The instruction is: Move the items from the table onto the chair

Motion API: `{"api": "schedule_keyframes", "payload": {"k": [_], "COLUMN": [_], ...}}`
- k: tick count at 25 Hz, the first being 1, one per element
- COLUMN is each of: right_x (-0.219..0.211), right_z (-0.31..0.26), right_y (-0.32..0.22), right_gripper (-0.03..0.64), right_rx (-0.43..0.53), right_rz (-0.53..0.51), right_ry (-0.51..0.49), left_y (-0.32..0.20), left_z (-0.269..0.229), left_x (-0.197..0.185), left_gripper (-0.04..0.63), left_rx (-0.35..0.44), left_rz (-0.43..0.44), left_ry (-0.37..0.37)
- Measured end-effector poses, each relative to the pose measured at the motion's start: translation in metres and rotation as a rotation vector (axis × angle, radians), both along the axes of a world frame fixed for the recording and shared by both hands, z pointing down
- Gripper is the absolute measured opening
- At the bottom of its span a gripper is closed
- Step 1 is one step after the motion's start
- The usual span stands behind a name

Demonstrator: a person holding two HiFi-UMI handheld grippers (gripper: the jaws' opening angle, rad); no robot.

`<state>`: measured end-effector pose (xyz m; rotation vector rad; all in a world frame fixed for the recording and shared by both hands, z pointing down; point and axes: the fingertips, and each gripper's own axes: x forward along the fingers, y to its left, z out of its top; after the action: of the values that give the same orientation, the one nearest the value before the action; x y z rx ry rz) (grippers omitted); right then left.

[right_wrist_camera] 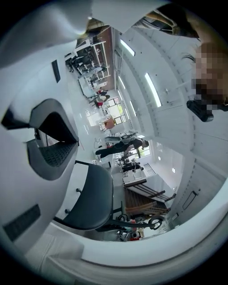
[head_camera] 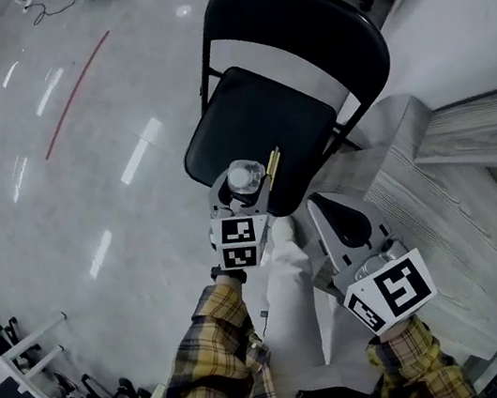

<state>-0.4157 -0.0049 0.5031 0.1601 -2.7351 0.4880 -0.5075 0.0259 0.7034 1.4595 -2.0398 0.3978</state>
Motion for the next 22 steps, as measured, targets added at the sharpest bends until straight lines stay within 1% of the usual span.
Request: {"api": "schedule_keyframes", "payload": {"k": [5,11,17,22], "right_x": [-0.006,-0.009,-0.013,-0.010], "right_z": [0.036,0.060,0.065,0.059], "right_y": [-0.007,-0.015,-0.014,-0.010], "right_gripper": [0.017,0.017,0.017,0.017], "right_rx": [-0.037,-0.046,-0.057,-0.061], "right_rz": [0.028,0.057,0.078,0.088], "right_ry": [0.035,0.047,0.046,0.044], "left_y": [-0.009,-0.010,-0.017,-0.016], "left_z": [0.072,0.126,0.136,0.138], "left_x": [-0.013,-0.019,-0.025,-0.023], "left_gripper": [0.291,0.291,0.298,0.306], "left_rx": [-0.040,-0.089,-0.073,-0.110], "left_rz": [0.025,0.040,0.047,0.047], "left_ry": [0.008,0.029,0.051,0.066]}}
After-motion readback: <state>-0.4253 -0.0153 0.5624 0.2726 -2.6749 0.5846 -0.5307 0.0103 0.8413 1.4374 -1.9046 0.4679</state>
